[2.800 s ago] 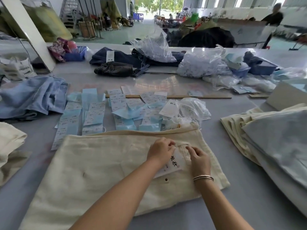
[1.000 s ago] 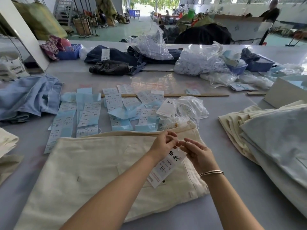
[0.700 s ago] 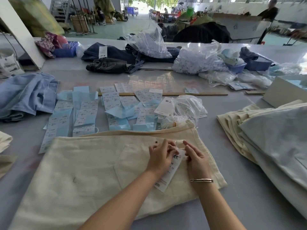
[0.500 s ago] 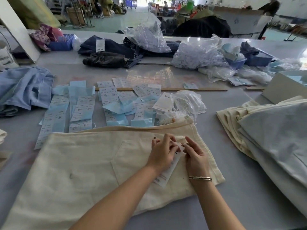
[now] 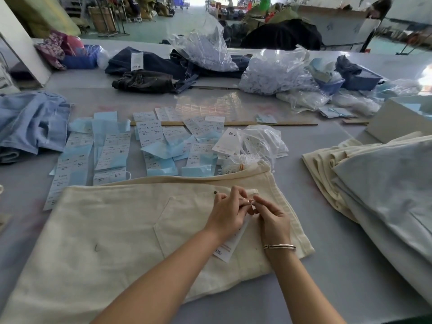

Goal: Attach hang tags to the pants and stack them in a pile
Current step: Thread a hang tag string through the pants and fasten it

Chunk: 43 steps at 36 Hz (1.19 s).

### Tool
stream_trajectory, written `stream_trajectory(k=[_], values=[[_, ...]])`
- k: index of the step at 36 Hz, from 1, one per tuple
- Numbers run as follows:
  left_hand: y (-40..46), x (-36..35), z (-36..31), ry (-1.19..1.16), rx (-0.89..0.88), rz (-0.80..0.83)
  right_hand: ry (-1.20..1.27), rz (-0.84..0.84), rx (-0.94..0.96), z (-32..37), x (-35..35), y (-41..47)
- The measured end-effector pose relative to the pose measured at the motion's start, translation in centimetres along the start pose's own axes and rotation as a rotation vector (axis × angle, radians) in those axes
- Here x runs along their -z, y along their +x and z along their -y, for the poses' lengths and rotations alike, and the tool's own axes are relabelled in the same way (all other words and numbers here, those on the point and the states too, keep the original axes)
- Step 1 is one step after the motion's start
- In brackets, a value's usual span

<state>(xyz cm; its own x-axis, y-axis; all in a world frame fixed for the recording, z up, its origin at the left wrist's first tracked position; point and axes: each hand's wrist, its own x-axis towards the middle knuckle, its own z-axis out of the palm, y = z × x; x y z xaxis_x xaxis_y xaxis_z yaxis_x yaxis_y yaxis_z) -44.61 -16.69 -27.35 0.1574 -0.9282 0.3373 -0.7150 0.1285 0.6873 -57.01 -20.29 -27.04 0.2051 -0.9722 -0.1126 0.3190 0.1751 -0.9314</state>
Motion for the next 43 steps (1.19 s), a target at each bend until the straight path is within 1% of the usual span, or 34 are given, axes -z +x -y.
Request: stream_trajectory(k=[6, 12, 19, 29, 43], values=[[0.1, 0.4, 0.0, 0.057, -0.040, 0.011, -0.019, -0.024, 0.016, 0.2, -0.2, -0.2], [0.3, 0.7, -0.2, 0.115, -0.064, 0.013, -0.043, 0.004, 0.018, 0.4, -0.3, -0.4], [0.5, 1.0, -0.6, 0.276, -0.094, 0.063, -0.067, -0.018, 0.023, 0.3, -0.3, -0.4], [0.6, 1.3, -1.0, 0.244, -0.102, 0.056, -0.094, -0.061, 0.040, 0.1, -0.2, -0.3], [0.5, 1.4, -0.9, 0.194, -0.059, 0.057, -0.178, -0.058, 0.093, 0.1, -0.4, -0.2]])
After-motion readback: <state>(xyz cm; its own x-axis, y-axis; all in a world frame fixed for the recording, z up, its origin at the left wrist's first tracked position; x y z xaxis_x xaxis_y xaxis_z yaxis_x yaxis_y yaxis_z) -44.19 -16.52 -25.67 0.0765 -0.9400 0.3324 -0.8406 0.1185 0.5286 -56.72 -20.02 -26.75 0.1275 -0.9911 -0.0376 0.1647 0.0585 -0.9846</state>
